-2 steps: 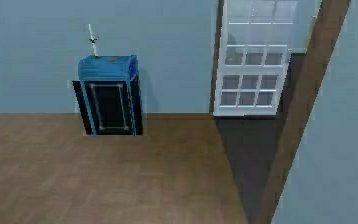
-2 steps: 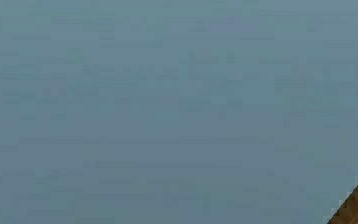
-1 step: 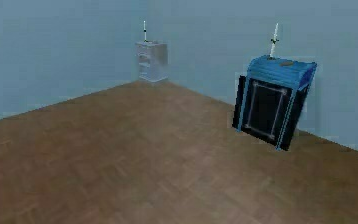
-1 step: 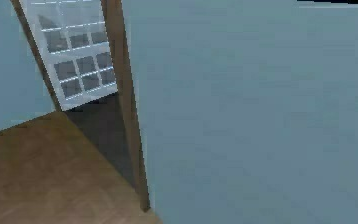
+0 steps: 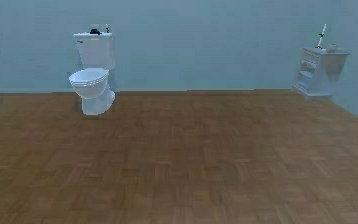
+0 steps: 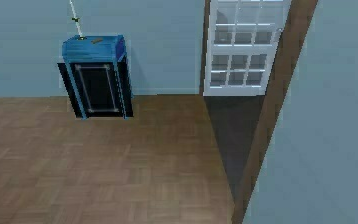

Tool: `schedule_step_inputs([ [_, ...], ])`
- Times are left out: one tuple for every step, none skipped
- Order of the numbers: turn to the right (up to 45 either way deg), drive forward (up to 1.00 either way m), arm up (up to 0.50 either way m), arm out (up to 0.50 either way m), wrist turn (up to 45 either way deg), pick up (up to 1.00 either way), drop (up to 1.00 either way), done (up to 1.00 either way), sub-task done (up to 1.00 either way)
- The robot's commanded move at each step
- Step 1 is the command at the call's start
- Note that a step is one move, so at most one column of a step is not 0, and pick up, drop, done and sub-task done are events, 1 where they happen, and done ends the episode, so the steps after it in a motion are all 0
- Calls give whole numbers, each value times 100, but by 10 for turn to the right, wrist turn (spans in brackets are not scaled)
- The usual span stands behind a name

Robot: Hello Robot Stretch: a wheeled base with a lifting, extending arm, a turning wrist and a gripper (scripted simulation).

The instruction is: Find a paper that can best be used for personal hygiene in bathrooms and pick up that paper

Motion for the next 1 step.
schedule_step_inputs([
  [0, 10, 0, 0, 0, 0, 0, 0, 0],
])
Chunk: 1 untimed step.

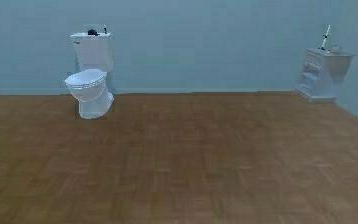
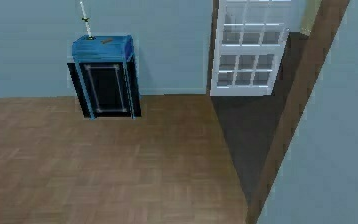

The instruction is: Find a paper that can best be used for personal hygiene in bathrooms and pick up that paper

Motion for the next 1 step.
schedule_step_inputs([
  [450, 0, 0, 0, 0, 0, 0, 0, 0],
])
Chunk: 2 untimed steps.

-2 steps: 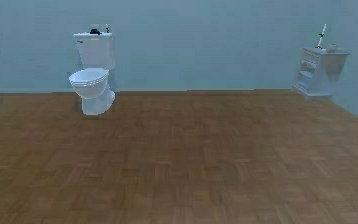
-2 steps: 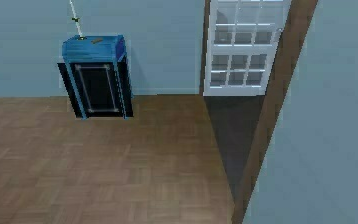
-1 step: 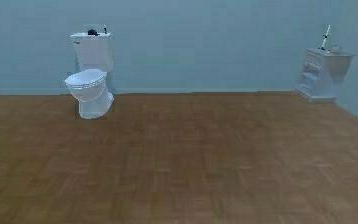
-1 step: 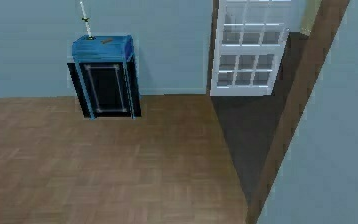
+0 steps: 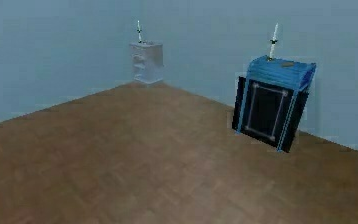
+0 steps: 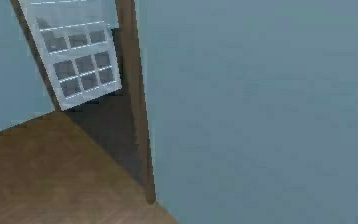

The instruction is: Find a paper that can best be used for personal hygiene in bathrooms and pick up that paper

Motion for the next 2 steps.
schedule_step_inputs([
  [390, 0, 0, 0, 0, 0, 0, 0, 0],
  [0, 100, 0, 0, 0, 0, 0, 0, 0],
])
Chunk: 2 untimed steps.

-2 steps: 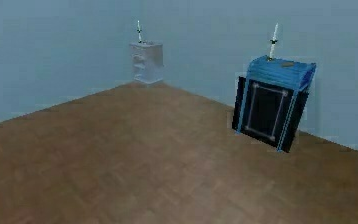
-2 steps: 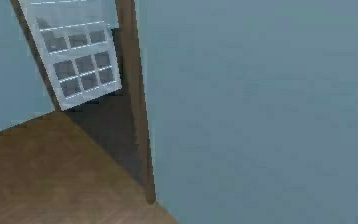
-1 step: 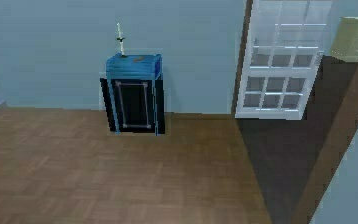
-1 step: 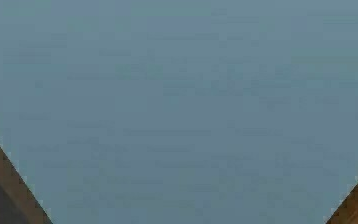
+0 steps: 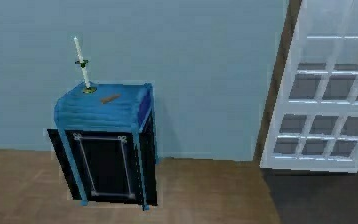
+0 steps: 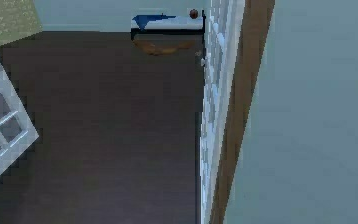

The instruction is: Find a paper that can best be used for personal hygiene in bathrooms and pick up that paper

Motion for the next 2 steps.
schedule_step_inputs([
  [180, 0, 0, 0, 0, 0, 0, 0, 0],
  [0, 10, 0, 0, 0, 0, 0, 0, 0],
])
